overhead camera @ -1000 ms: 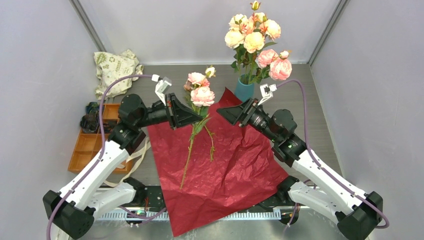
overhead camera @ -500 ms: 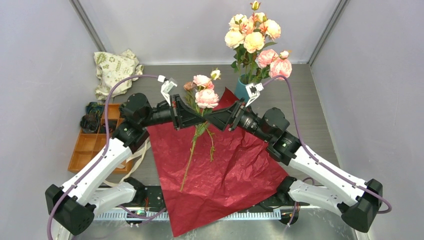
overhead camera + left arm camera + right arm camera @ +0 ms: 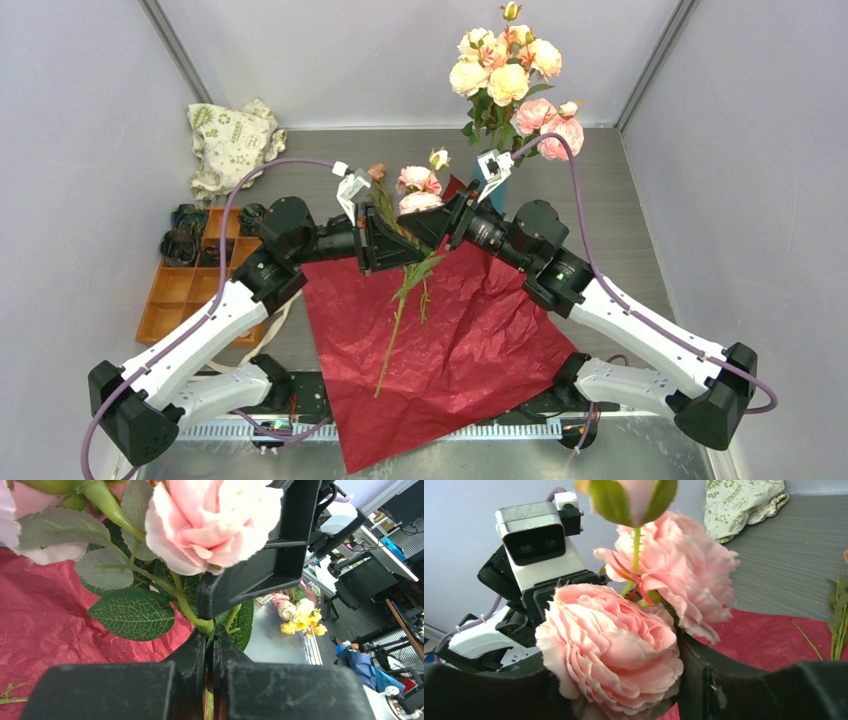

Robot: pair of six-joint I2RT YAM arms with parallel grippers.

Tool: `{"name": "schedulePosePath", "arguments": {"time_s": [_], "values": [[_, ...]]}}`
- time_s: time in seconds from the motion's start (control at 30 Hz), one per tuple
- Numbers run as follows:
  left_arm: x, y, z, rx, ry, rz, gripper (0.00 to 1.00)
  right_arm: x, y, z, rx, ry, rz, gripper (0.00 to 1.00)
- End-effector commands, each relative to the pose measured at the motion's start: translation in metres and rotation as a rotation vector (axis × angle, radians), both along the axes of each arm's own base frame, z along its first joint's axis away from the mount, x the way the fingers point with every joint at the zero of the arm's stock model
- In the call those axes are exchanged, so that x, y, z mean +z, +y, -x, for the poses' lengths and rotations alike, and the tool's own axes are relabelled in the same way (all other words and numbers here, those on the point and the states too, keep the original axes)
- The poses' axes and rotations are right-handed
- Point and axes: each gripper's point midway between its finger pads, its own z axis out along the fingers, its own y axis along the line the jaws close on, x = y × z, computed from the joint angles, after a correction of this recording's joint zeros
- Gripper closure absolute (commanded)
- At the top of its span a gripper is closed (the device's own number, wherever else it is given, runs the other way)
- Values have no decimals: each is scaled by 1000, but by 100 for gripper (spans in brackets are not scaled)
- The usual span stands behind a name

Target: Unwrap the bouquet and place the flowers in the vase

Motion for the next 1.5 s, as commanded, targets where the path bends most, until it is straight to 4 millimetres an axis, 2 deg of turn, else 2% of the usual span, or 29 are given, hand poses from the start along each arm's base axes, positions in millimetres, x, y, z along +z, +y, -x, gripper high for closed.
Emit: {"name": "schedulePosePath", "arguments": {"time_s": [0.0, 0.2, 0.3, 0.37, 0.5, 0.63, 0.77, 0.87, 1.0, 1.1, 1.27, 1.47], "values": [[10, -5, 15, -57, -64, 29, 100, 43, -6, -4, -40, -104, -54, 46], [8, -5, 10, -32, -64, 12, 100, 39, -7, -2, -33, -89, -53, 82], [6, -4, 6, -7, -58, 1, 95, 44, -11, -1, -43, -103, -50, 94], [4, -1, 4, 19, -60, -14, 87, 50, -15, 0, -57, -120, -32, 99], [3, 7, 3, 72, -76, -42, 67, 68, -34, 1, -123, -165, 36, 99], [9, 21, 1, 152, -98, -60, 52, 83, -53, 5, -177, -199, 82, 99], [16, 45, -18, 357, -92, -88, 41, 102, -77, 6, -265, -252, 93, 99], [13, 68, -36, 533, -68, -141, 39, 130, -98, 6, -349, -318, 93, 99], [-2, 93, -56, 713, -13, -237, 38, 188, -125, 12, -447, -443, 58, 99], [-13, 106, -69, 812, 16, -287, 38, 222, -140, 12, -521, -526, 43, 99], [-19, 110, -72, 837, 22, -320, 38, 262, -166, 2, -708, -678, 90, 99], [-17, 108, -71, 826, 1, -287, 37, 284, -172, -23, -896, -821, 188, 99]]}}
